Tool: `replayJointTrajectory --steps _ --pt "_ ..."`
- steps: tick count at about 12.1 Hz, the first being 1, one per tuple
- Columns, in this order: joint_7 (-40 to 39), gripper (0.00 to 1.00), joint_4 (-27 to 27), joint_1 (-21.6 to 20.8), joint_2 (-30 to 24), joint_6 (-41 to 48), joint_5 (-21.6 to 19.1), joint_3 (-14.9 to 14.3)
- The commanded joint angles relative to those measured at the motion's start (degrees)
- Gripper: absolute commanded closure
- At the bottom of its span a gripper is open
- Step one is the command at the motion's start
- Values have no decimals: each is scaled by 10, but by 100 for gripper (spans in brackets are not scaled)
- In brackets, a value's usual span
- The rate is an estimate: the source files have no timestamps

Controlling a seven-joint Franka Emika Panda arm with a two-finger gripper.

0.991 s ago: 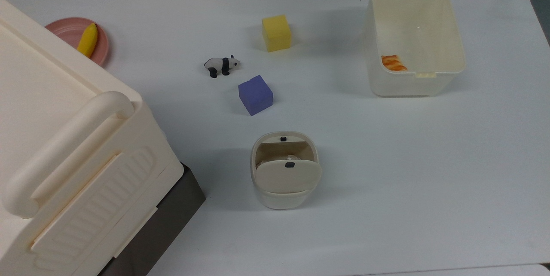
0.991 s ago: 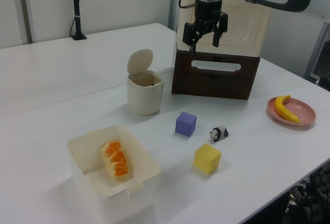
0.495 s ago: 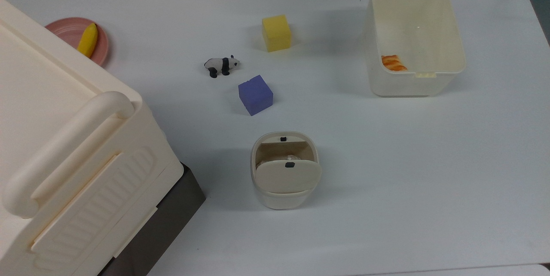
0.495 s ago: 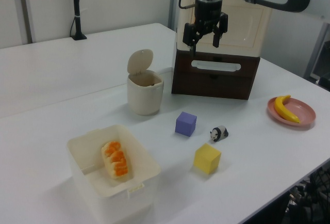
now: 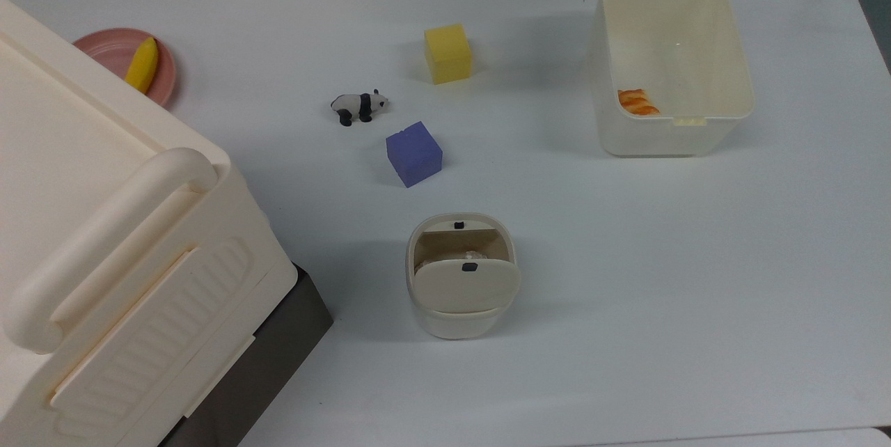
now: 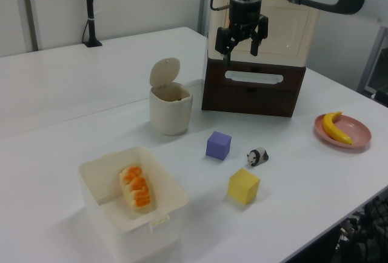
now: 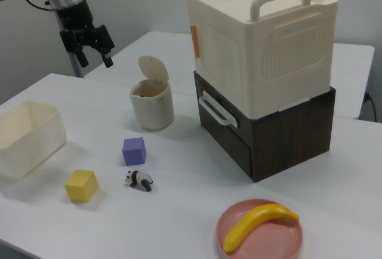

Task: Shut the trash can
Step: 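Move the gripper toward the open lid of the cream trash can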

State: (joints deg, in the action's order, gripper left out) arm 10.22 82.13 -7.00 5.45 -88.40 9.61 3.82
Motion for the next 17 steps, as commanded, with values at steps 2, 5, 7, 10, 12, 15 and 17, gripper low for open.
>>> replayJointTrajectory --steps 2,5,7,10,12,15,17 --pt "-5 2 11 -1 -11 9 -8 -6" --pt "-39 100 10 -1 -10 20 -10 -6" --pt "-52 100 11 -1 -11 22 -10 -6" --pt "-98 100 12 -1 -10 43 -11 -6" --pt "-157 100 7 1 -12 77 -61 -11" --pt "-155 100 4 10 -13 60 -101 -8" --pt "-139 100 8 9 -17 -37 -108 -6"
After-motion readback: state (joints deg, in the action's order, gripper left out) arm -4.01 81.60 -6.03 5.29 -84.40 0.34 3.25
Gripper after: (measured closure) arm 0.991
